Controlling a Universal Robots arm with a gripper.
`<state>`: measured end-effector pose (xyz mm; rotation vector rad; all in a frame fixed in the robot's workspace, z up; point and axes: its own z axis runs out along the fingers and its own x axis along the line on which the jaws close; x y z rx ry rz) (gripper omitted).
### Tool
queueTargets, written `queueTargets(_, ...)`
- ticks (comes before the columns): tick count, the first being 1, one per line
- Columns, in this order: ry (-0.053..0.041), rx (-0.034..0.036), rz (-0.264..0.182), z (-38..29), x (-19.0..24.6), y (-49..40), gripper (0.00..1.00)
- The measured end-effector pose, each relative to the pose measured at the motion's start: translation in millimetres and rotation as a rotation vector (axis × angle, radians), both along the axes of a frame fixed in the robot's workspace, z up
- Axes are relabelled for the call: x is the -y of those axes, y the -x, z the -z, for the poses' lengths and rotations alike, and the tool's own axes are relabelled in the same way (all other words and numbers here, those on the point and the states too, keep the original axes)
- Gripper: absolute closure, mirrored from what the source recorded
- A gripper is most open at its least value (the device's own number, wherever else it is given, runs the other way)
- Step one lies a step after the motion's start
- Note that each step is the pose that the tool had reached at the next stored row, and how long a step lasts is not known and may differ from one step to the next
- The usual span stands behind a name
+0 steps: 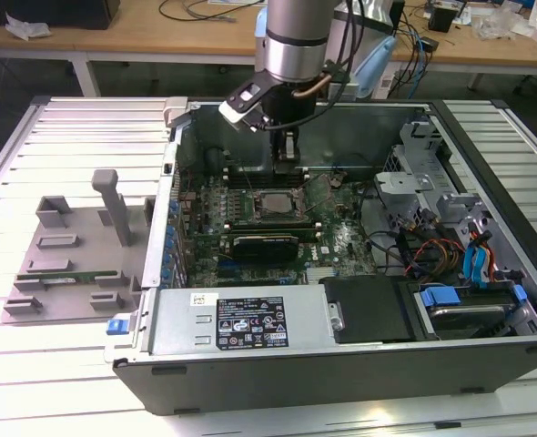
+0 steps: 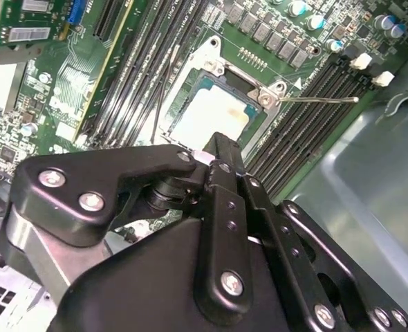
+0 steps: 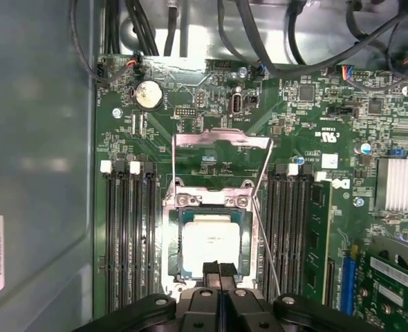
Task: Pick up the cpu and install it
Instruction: 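Place the cpu into insertion slot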
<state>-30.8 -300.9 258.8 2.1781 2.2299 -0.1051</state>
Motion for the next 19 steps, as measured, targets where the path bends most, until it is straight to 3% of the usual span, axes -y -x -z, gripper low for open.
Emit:
queueTargets(6, -0.0024, 0.0000, 0.000, -14.5, 0.0, -0.1, 0.89)
queueTargets(7, -0.0501, 0.0000, 0.000, -14.9, 0.5, 0.5, 0.89)
queueTargets(8, -0.0762, -0.0001, 0.000, -14.9, 1.3, 0.8, 0.89)
queueTargets(9, -0.0804, 0.0002, 0.000, -16.7, 2.4, 1.1, 0.89)
queueTargets(11, -0.0753, 0.0006, 0.000, -25.1, 3.0, 1.0, 0.89)
queueTargets(13, -0.0656, 0.0009, 0.000, -29.1, 6.8, 1.1, 0.89)
queueTargets(14, -0.0641, 0.0008, 0.000, -31.1, 9.3, 1.1, 0.89)
queueTargets(16, -0.0643, 0.0009, 0.000, -34.9, 9.7, 1.1, 0.89)
queueTargets(19, -0.0654, 0.0009, 0.000, -34.9, 9.8, 1.1, 0.89)
